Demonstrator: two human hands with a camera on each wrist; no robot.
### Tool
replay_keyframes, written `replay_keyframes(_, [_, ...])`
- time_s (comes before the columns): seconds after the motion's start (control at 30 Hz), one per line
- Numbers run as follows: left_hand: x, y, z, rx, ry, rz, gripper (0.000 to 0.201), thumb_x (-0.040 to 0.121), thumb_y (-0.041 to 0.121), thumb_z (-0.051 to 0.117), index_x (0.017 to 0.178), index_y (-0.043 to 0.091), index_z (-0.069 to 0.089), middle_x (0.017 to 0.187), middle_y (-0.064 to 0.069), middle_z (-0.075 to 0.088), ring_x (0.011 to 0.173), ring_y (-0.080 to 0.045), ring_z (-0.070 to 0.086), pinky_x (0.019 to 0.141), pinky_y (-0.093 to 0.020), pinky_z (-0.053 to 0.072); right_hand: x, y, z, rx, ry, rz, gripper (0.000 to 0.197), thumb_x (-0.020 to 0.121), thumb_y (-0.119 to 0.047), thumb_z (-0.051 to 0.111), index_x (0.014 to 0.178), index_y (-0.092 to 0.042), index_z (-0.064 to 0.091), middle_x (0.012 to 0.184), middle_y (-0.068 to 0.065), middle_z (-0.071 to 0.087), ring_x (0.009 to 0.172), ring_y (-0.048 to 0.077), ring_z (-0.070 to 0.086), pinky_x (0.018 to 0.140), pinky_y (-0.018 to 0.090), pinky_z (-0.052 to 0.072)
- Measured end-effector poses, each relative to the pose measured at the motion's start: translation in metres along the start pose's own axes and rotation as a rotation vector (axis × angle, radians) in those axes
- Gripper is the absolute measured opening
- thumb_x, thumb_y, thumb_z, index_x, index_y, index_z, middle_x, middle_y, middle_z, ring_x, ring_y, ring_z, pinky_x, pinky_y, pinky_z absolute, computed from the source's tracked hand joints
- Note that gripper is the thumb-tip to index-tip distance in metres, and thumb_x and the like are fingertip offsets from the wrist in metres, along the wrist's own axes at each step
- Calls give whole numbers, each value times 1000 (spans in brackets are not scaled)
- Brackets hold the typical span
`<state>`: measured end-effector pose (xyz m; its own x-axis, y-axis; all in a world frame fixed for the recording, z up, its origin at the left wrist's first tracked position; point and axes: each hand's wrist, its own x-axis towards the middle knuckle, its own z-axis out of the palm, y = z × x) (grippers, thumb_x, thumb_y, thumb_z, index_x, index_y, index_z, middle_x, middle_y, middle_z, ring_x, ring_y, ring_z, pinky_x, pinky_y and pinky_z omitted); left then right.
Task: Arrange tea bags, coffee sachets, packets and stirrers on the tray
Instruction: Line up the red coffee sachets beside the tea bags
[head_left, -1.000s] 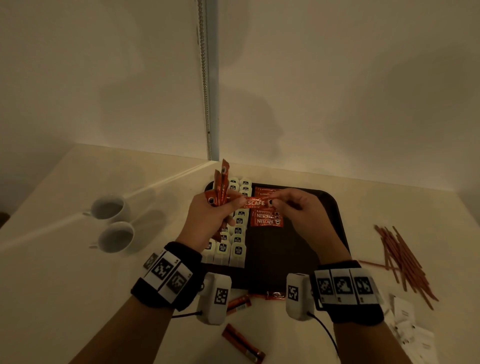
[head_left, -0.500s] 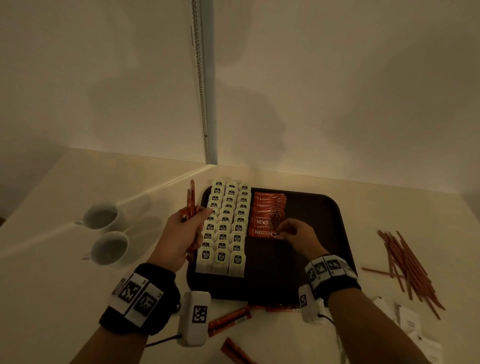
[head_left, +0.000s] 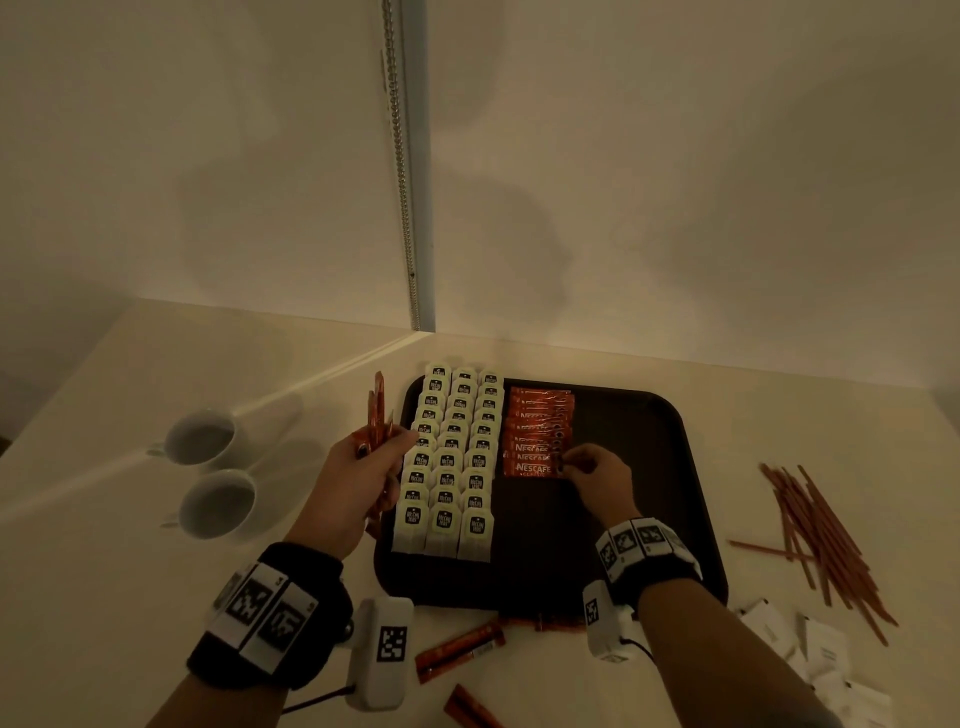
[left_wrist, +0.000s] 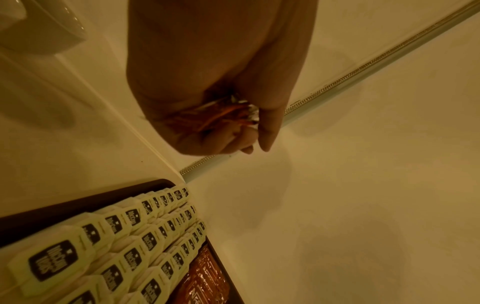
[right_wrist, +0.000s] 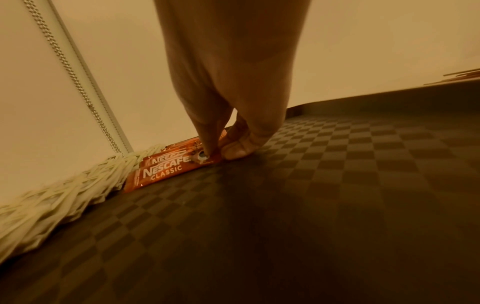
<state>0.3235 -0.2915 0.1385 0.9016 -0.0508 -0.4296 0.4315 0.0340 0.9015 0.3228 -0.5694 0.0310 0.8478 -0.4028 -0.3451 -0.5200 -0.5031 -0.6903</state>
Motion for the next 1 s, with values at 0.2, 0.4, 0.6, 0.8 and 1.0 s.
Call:
replay_keyframes(0.2, [-5,1,4,-4,-63,-33,28,97,34,46,96,10,62,59,1,51,40,-11,39,41,-21,31,-2,-1,4,21,32,3,18,86,-8,63,102,-14,63,109,1,61,94,6,51,86,21,40])
replay_keyframes(0.4, [-6,4,11,231,-105,185,15,93,24,57,96,11,63,64,-1,54,41,-4,42,40,-14,32,-7,-9,-1,65,78,-34,14,86,-15,64,99,-15,60,97,-4,58,94,13,58,77,20,47])
replay_keyframes(0.6, [4,10,18,651,-120,429,8,87,37,64,95,37,62,81,12,70,78,-6,65,74,-27,47,-38,-84,-21,340,-154,-254,19,92,-34,53,105,-21,60,103,1,64,94,19,63,86,36,54])
replay_keyframes(0.8, [3,15,29,778,-103,505,23,90,42,58,109,31,61,89,11,68,80,-7,63,72,-28,47,-78,-134,-32,426,-319,-444,16,91,-17,59,103,-10,67,82,2,67,66,0,62,65,14,50])
replay_keyframes(1.0, [-7,17,28,276,-83,276,26,99,32,44,80,21,57,61,4,46,42,-3,37,42,-15,29,-84,-131,-43,569,-169,-360,11,92,-12,56,96,-16,66,87,5,67,75,12,63,77,27,55])
